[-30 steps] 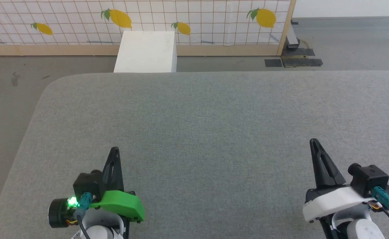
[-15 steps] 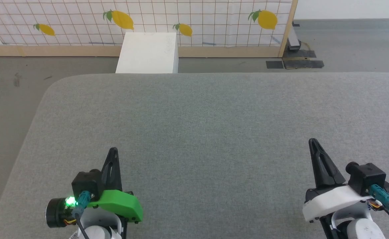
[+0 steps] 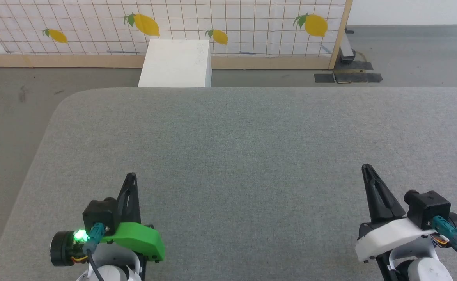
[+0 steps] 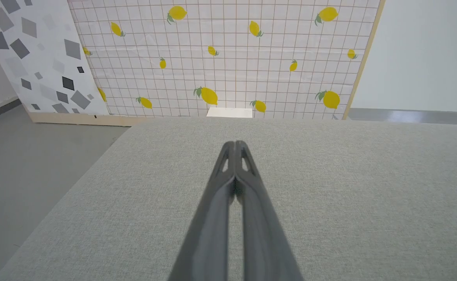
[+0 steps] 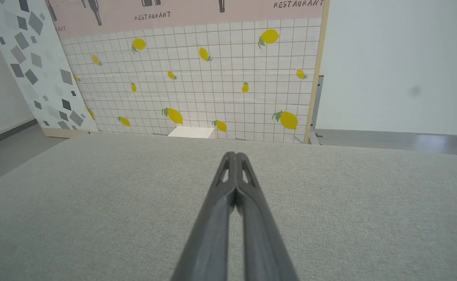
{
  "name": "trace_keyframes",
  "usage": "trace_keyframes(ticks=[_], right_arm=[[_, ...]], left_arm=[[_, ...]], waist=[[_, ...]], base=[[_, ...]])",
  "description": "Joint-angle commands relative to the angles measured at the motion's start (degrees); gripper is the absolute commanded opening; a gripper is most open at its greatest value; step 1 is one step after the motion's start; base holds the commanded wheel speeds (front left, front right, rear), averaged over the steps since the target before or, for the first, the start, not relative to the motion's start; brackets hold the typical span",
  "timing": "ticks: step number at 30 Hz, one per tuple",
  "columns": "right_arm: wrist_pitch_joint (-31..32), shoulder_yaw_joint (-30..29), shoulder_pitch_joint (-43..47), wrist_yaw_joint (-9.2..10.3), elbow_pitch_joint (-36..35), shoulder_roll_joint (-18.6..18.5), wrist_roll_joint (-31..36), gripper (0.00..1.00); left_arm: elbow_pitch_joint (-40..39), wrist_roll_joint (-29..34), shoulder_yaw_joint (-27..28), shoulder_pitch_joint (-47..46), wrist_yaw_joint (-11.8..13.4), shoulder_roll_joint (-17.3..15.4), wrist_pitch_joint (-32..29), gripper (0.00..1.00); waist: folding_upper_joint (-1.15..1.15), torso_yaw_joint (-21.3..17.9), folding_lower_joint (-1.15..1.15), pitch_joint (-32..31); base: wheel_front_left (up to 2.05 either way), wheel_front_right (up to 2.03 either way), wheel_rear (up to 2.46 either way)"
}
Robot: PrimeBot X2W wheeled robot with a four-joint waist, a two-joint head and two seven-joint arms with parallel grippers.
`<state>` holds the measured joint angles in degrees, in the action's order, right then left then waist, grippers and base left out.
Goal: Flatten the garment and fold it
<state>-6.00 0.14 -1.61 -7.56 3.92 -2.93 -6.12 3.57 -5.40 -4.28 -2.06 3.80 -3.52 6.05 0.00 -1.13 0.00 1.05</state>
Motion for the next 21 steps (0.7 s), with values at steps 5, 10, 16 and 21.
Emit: trace_keyframes(ticks=[5,10,16,21], right_arm=[[0.7,-0.1,0.8,0.05,-0.8,0.0,1.2,0.0],[1.3,-0.1,0.9,0.05,-1.1,0.0,1.7,0.0],[2.3,-0.1,1.1,0.06,-1.7,0.0,2.6,0.0],[2.8,-0.1,1.1,0.06,-2.0,0.0,3.2,0.0]], left_arm=[[-0.6,1.1,0.7,1.1,-0.7,0.3,-0.9,0.0],[-0.9,1.5,1.1,1.2,-1.0,0.3,-1.4,0.0],[-1.4,2.3,1.7,1.3,-1.6,0.4,-2.4,0.0],[-1.8,2.8,2.1,1.4,-1.9,0.4,-2.9,0.0]], waist=[[0.0,0.1,0.0,-0.1],[0.0,0.2,0.0,-0.2],[0.0,0.4,0.0,-0.4],[0.0,0.5,0.0,-0.5]], base=[[0.0,0.0,0.0],[0.0,0.0,0.0],[0.0,0.0,0.0],[0.0,0.0,0.0]])
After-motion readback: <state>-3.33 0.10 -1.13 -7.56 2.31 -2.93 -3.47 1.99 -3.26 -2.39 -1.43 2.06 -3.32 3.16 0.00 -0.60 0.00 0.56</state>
